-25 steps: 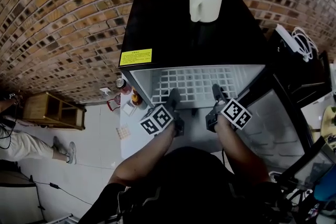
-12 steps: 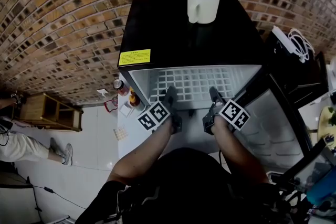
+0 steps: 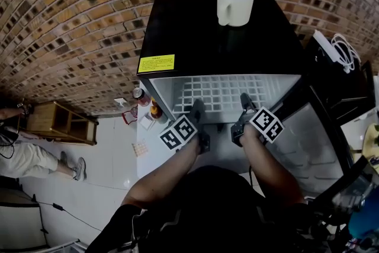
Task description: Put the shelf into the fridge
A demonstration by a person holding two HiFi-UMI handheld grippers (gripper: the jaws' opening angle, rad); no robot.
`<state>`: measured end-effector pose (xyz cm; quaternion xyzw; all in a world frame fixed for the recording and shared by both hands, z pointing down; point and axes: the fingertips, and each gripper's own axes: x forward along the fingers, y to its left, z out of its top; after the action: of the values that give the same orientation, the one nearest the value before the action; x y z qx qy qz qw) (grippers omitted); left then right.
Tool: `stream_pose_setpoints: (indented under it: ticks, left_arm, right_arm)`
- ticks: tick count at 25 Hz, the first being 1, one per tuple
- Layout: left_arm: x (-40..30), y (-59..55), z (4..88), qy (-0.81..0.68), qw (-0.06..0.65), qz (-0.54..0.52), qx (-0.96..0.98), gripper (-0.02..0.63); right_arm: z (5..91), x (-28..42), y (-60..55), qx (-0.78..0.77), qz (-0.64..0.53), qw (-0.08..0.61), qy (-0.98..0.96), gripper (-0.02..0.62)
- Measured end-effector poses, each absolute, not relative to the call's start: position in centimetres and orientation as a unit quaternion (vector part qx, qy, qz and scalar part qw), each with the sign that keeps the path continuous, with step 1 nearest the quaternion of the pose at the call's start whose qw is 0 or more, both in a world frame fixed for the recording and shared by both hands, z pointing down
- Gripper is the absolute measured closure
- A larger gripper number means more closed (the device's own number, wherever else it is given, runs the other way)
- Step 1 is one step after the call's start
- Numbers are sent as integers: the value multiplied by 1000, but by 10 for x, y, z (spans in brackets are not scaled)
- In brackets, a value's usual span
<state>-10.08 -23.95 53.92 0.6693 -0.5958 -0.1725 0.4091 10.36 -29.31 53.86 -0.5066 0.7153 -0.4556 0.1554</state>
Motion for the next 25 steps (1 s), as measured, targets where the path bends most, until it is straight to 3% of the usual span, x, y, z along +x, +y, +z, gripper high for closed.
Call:
stream_pose_setpoints:
  ticks: [25]
  left_arm:
    - [-109, -277, 538, -616, 377, -163, 673, 425]
  right_arm:
    - [539, 97, -331, -514, -441, 150, 720, 463]
